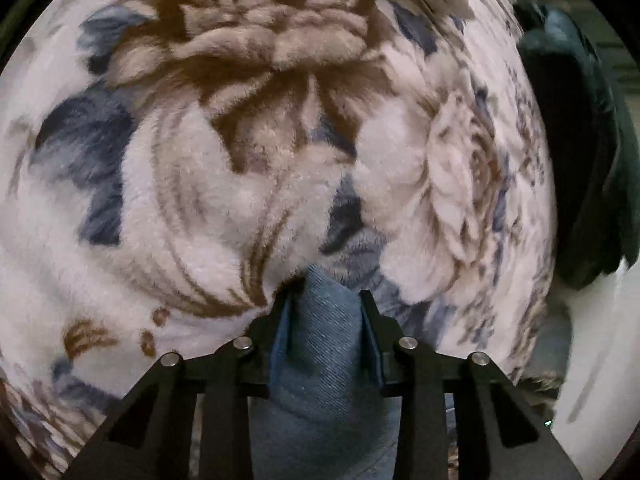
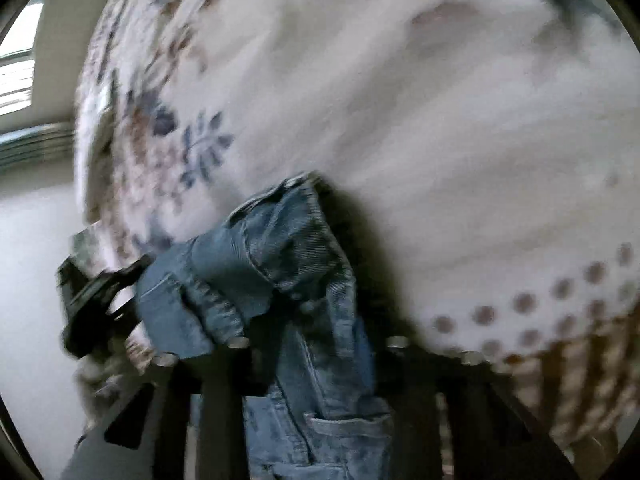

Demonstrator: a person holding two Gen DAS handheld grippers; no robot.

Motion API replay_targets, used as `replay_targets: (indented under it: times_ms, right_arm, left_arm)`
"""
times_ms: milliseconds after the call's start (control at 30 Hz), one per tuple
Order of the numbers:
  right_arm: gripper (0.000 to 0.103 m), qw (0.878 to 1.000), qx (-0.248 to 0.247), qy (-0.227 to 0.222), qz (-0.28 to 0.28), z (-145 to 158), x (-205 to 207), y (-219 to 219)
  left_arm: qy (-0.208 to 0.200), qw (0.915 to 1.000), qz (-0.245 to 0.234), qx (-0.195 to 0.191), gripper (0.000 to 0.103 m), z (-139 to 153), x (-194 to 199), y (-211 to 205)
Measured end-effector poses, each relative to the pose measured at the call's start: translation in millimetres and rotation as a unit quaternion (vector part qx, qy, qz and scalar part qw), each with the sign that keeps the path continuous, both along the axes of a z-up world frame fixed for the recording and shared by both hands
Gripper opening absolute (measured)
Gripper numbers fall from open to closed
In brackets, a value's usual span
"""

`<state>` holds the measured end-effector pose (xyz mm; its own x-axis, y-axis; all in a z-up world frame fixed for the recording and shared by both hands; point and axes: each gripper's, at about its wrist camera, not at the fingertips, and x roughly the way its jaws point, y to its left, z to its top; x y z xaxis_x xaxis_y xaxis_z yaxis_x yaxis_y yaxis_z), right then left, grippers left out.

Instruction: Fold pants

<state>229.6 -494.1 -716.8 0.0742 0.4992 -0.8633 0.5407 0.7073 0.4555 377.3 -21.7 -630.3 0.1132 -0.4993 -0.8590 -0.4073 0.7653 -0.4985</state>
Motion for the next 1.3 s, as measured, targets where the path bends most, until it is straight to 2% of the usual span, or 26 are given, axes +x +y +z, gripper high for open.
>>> replay_targets:
  times_ms: [67,100,133,167,200,267,400,433,467,500,533,567,633,767,833,867,900,933,967,1000,1033,1133,1300]
  right_arm:
    - [0.028,1.0,-0.016,0.003,0.009,3.8,0.7,1.1]
    - [0.034,1.0,-0.012,0.004,0.017,4.8,0.3,3.6]
    - [0.039,1.0,0.003,0.004,0.013,3.8,-1.1,2.9]
    - [0.053,1.0,0.018,0.013,0.007,2.8,-5.7,0.6]
    - [0.061,0.999,0.027,0.026,-0.001,2.3,-12.6,-2.8]
    - [0.062,0.999,0.04,0.028,-0.017,5.6,-29.8,-9.5]
    - [0.07,0.996,0.057,0.062,-0.013,-2.7,-63.7,-4.6]
    - [0.07,0.994,0.067,0.081,-0.006,-12.4,-72.6,2.5]
    - [0.07,0.993,0.086,0.081,-0.012,-16.5,-79.2,5.0]
    - [0.058,0.99,0.108,0.086,-0.015,-23.3,-84.9,10.8]
    - [0.051,0.99,0.115,0.082,-0.025,-25.6,-89.6,14.5]
    - [0.039,0.99,0.111,0.081,-0.03,-24.7,-92.9,16.4]
    - [0.025,0.992,0.095,0.078,-0.031,-13.7,-98.5,18.0]
    - [0.022,0.993,0.087,0.073,-0.039,4.7,-107.4,16.5]
    - [0.025,0.993,0.086,0.08,-0.021,-3.6,-105.2,24.3]
    - [0.032,0.993,0.086,0.078,-0.015,-5.3,-102.1,25.6]
    - [0.044,0.993,0.09,0.072,-0.015,-5.8,-98.2,27.0]
    - [0.053,0.993,0.094,0.062,-0.018,-3.8,-96.8,25.7]
    - [0.069,0.994,0.097,0.053,-0.023,-0.1,-100.3,21.4]
    - [0.077,0.993,0.108,0.035,-0.035,5.6,-103.9,19.3]
    - [0.078,0.992,0.114,0.026,-0.041,6.7,-107.5,16.1]
    - [0.078,0.99,0.134,0.025,-0.041,0.4,-117.8,26.6]
    - [0.079,0.978,0.195,0.034,-0.069,-39.4,-126.9,51.5]
  left_arm:
    - [-0.014,0.9996,0.021,-0.013,0.036,10.7,-2.0,8.8]
    - [-0.019,0.9994,0.028,-0.013,0.044,16.0,-2.8,11.9]
    - [-0.025,0.9991,0.03,-0.016,0.057,20.7,-3.7,14.7]
    - [-0.03,0.9992,0.027,-0.005,0.064,26.7,-5.4,15.4]
    - [-0.035,0.9991,0.022,0.006,0.069,31.0,-7.8,15.2]
    - [-0.043,0.999,-0.009,0.01,0.069,32.9,-10.3,6.8]
    - [-0.019,0.9972,-0.067,0.026,0.067,12.1,-13.4,-19.0]
    - [-0.032,0.9954,-0.08,0.041,0.046,11.7,-14.4,-24.7]
    - [-0.045,0.9932,-0.092,0.056,0.035,11.6,-15.0,-30.5]
    - [-0.051,0.9909,-0.102,0.072,0.032,11.9,-13.7,-35.5]
    - [-0.051,0.9902,-0.101,0.082,0.029,11.7,-12.1,-37.4]
    - [-0.048,0.9915,-0.089,0.081,0.028,10.2,-11.0,-35.8]
    - [-0.037,0.9954,-0.062,0.062,0.025,5.6,-7.4,-27.5]
    - [-0.014,0.9993,-0.024,0.023,0.024,-5.9,-1.3,-13.9]
    - [-0.014,0.9994,-0.028,0.013,0.029,-2.5,0.1,-13.1]
    - [-0.017,0.9992,-0.034,0.011,0.031,3.2,-4.0,-14.2]
    - [-0.018,0.9989,-0.043,0.009,0.037,8.9,-6.4,-15.2]
    - [-0.024,0.998,-0.058,0.009,0.051,17.4,-11.1,-16.7]
    - [-0.031,0.9969,-0.069,0.018,0.063,25.2,-16.2,-19.5]
    - [-0.041,0.9956,-0.08,0.028,0.089,33.4,-23.0,-20.6]
    - [-0.051,0.9943,-0.088,0.03,0.097,39.9,-30.5,-20.5]
    - [-0.056,0.9925,-0.107,0.02,0.097,46.7,-61.7,-20.2]
    - [-0.012,0.995,-0.099,-0.008,0.097,20.3,-99.1,-16.4]
